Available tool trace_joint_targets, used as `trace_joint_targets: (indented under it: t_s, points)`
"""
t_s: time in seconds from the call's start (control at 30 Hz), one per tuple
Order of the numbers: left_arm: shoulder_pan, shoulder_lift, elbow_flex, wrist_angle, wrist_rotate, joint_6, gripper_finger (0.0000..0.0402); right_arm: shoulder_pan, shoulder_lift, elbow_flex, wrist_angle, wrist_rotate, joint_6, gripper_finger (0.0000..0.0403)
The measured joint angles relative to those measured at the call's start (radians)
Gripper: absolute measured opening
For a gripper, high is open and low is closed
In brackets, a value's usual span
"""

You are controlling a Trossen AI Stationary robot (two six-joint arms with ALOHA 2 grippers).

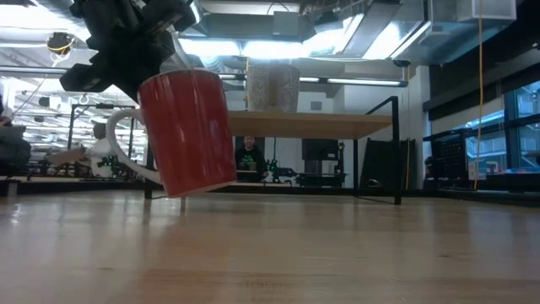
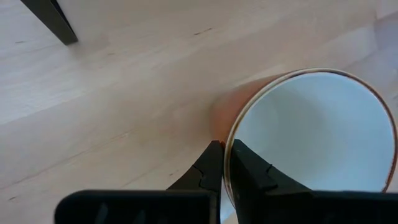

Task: Stack small to large cups/mugs on shelf
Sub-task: Put the red mug on the shelf

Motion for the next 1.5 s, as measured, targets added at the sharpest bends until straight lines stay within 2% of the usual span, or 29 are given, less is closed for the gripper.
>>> trace_joint_targets:
  t_s: [0.6,0.93,1.5]
  points:
    - [0.000,-0.001,0.001,0.000,-0.031,0.000,0.0015,0.000,0.000,0.000,-0.030,0.000,-0.006,0.0175]
    - [0.000,-0.003,0.004,0.007,-0.050,-0.023,0.0045,0.000,0.000,0.000,-0.030,0.001,-0.026,0.0175]
    - [0.000,-0.003,0.004,0.004,-0.027,0.004,0.0044,0.023,0.000,0.000,-0.051,0.001,0.006,0.0175]
